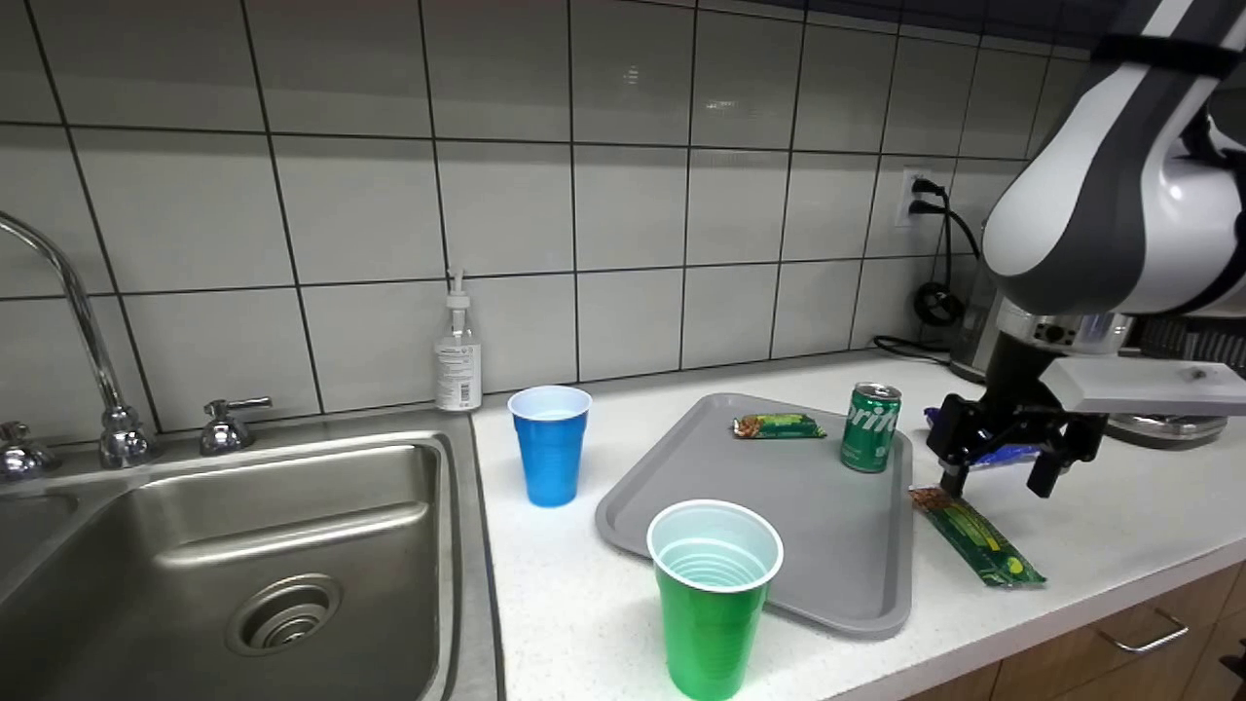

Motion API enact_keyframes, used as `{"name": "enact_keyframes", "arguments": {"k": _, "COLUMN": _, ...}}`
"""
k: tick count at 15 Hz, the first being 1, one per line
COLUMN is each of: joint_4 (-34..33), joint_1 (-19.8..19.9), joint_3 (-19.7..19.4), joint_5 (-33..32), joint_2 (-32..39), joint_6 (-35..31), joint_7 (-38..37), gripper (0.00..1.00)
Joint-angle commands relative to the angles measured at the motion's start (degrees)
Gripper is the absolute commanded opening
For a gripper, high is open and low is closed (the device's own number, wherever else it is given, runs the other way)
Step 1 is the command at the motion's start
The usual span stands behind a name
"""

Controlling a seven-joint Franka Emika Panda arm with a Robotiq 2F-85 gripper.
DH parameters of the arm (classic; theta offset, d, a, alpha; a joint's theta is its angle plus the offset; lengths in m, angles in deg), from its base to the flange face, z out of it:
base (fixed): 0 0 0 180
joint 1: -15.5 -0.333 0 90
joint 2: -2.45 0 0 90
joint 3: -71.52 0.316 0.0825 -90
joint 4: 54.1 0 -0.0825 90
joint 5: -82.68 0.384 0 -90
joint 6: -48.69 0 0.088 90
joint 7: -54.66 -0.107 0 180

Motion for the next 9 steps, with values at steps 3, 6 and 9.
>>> {"name": "enact_keyframes", "arguments": {"k": 3, "joint_4": 1.10, "joint_1": -0.15, "joint_3": 0.83, "joint_5": -0.67, "joint_2": 1.66, "joint_6": -3.73, "joint_7": 2.44, "gripper": 1.00}}
{"name": "enact_keyframes", "arguments": {"k": 6, "joint_4": 1.02, "joint_1": -0.64, "joint_3": 0.88, "joint_5": -0.66, "joint_2": 2.69, "joint_6": -4.67, "joint_7": 2.39, "gripper": 1.00}}
{"name": "enact_keyframes", "arguments": {"k": 9, "joint_4": 0.86, "joint_1": -1.53, "joint_3": 0.44, "joint_5": -0.99, "joint_2": 4.07, "joint_6": -5.91, "joint_7": 2.10, "gripper": 1.00}}
